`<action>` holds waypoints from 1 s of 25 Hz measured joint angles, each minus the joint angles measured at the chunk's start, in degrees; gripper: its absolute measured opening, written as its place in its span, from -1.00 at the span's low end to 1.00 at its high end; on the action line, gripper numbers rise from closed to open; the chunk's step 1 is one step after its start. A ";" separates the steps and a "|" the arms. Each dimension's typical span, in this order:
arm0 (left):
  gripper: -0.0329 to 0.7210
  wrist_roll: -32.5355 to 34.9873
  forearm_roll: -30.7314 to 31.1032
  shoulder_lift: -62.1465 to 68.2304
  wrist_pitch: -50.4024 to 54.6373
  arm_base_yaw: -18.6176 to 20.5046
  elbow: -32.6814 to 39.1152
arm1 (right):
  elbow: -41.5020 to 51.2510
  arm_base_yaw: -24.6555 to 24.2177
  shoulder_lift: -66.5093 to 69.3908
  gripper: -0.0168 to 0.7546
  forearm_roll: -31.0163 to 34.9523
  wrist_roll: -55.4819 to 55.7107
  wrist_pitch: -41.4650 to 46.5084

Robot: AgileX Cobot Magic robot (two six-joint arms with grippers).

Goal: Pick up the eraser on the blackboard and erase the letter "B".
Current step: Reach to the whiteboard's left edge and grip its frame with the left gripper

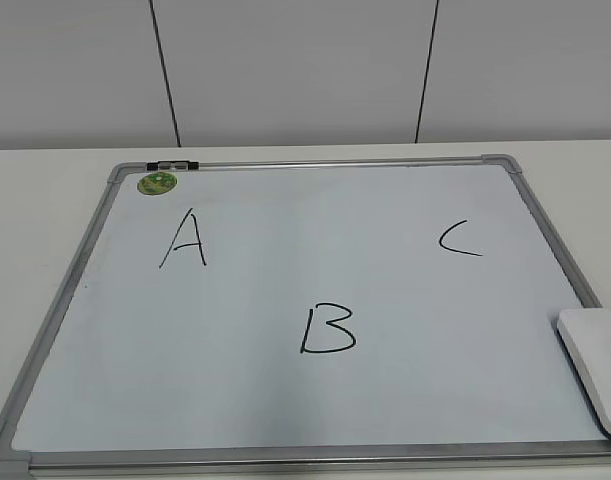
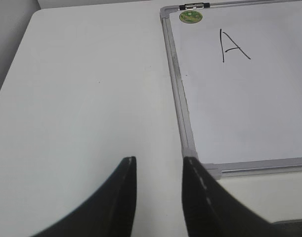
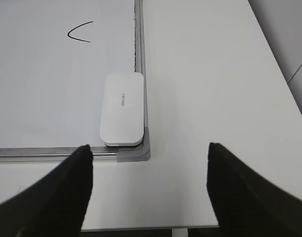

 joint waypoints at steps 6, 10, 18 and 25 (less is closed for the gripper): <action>-0.27 0.00 0.00 0.00 0.09 0.00 0.00 | 0.00 0.00 0.00 0.43 0.00 0.00 0.00; -0.27 0.00 0.00 0.00 0.09 0.00 0.00 | 0.00 0.00 0.00 0.43 0.00 0.00 0.00; -0.27 0.00 0.00 2.66 0.09 0.00 0.00 | 0.00 0.00 0.00 0.43 0.00 0.00 0.00; -0.27 0.00 -0.28 19.75 -1.29 0.00 -4.68 | 0.00 0.00 0.00 0.43 0.00 0.00 0.00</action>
